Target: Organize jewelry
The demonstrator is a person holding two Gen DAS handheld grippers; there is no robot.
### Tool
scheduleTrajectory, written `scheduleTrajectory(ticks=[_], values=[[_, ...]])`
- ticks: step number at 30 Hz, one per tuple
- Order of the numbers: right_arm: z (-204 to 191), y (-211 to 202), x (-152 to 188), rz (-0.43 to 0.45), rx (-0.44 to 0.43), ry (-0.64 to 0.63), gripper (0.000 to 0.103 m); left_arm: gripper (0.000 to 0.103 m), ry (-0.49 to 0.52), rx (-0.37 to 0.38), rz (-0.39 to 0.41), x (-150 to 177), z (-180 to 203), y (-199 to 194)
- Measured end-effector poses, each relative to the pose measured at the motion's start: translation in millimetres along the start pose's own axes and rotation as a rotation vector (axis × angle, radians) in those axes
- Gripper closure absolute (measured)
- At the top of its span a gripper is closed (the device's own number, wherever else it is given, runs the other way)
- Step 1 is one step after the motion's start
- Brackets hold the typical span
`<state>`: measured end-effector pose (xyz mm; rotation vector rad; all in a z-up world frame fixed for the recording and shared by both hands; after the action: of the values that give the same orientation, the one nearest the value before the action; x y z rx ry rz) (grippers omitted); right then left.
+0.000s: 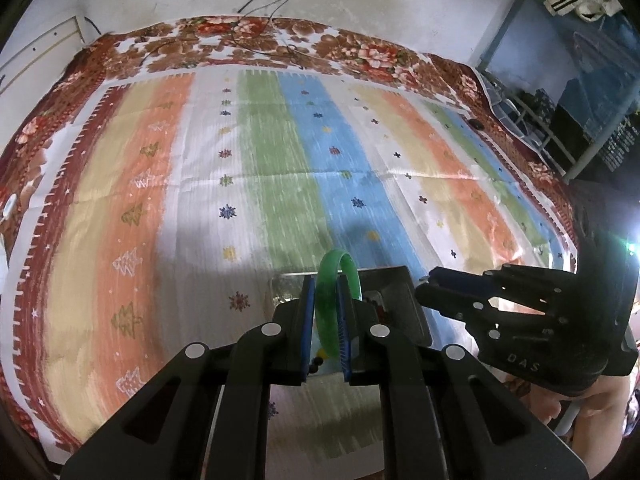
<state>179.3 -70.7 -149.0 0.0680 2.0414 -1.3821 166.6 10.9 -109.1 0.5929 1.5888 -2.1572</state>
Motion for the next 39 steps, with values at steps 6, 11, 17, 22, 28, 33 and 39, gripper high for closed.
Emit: scheduleTrajectory(ticks=[6, 11, 17, 22, 28, 33, 39], values=[[1, 2, 1, -0.005, -0.002, 0.018, 0.08, 0.092, 0.032, 0.002, -0.021, 13, 9, 3], [2, 1, 5, -0.006, 0.008, 0.028, 0.068, 0.067, 0.034, 0.012, -0.028, 12, 11, 4], [10, -21, 12, 0.047, -0.003, 0.027, 0.038, 0.041, 0.097, -0.02, -0.015, 19, 7, -7], [9, -33, 15, 0.076, -0.011, 0.012, 0.036, 0.026, 0.118, 0.003, 0.007, 20, 9, -17], [7, -46, 14, 0.133, -0.021, 0.001, 0.026, 0.016, 0.13, 0.013, 0.023, 27, 12, -23], [-2, -52, 16, 0.151, -0.025, -0.044, 0.022, 0.01, 0.118, 0.033, 0.04, 31, 13, -28], [-16, -64, 21, 0.208, -0.005, -0.131, 0.01, 0.006, 0.116, 0.033, 0.055, 37, 14, -35]])
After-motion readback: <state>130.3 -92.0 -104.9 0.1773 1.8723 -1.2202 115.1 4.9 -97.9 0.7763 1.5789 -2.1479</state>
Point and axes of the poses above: each gripper's, at about its wrist camera, not at the fingertips, and y roughly the way its jaws point, z to its right, x to its underside, the point moved 9 cm from there along y, roughly the way its jaws point
